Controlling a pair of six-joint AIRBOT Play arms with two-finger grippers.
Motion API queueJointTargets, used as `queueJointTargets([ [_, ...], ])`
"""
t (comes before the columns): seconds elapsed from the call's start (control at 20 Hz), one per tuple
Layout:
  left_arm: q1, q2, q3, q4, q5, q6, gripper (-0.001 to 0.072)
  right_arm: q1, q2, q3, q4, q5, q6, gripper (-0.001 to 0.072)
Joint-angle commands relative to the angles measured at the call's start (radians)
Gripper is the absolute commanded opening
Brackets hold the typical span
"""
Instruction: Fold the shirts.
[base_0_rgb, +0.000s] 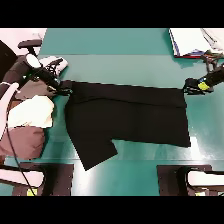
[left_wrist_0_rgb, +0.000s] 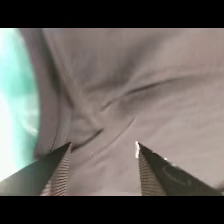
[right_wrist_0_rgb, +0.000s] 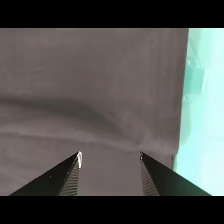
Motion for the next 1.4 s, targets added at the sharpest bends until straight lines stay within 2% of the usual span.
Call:
queueJointTargets([
  [0.0,-0.001,0.190,-0.130,0.105,-0.033,-0.023,0.0483,-0.039,0.141,-0.102,0.035,0.058,-0.011,0.0431],
  [0.1,-0.001,0.340,-0.325,0.082,-0.044,-0.035,0.0482,-0.060,0.249,-0.201,0.035,0.039,-0.011,0.0431],
  [0.25,-0.001,0.539,-0.648,-0.034,-0.016,-0.067,0.0482,-0.071,0.356,-0.305,0.035,-0.001,-0.011,0.0431],
  [0.4,-0.001,0.635,-0.861,-0.113,0.036,-0.083,0.0482,-0.071,0.396,-0.352,0.059,-0.020,-0.011,0.0431],
  [0.7,-0.009,0.641,-0.997,-0.251,0.206,-0.063,0.0482,-0.071,0.396,-0.354,0.092,-0.025,-0.026,0.0431],
  [0.9,-0.126,0.641,-0.998,-0.323,0.309,-0.064,0.0479,-0.071,0.396,-0.354,0.088,-0.018,-0.027,0.0431],
  [0.95,-0.144,0.641,-0.998,-0.327,0.316,-0.067,0.0424,-0.078,0.396,-0.354,0.086,-0.006,-0.038,0.0431],
  [1.0,-0.150,0.641,-0.998,-0.327,0.310,-0.064,0.0184,-0.092,0.396,-0.354,0.085,0.015,-0.051,0.0431],
  [1.05,-0.150,0.641,-0.997,-0.327,0.303,-0.063,0.0069,-0.119,0.396,-0.354,0.080,0.042,-0.052,0.0431],
  [1.1,-0.150,0.641,-0.990,-0.323,0.297,-0.058,0.0022,-0.154,0.396,-0.354,0.073,0.070,-0.054,0.0431],
  [1.3,-0.150,0.641,-0.905,-0.260,0.231,-0.055,0.0021,-0.320,0.396,-0.394,-0.104,0.169,-0.055,0.0437],
  [1.35,-0.150,0.641,-0.886,-0.248,0.221,-0.055,0.0021,-0.377,0.396,-0.447,-0.106,0.171,-0.055,0.0483],
])
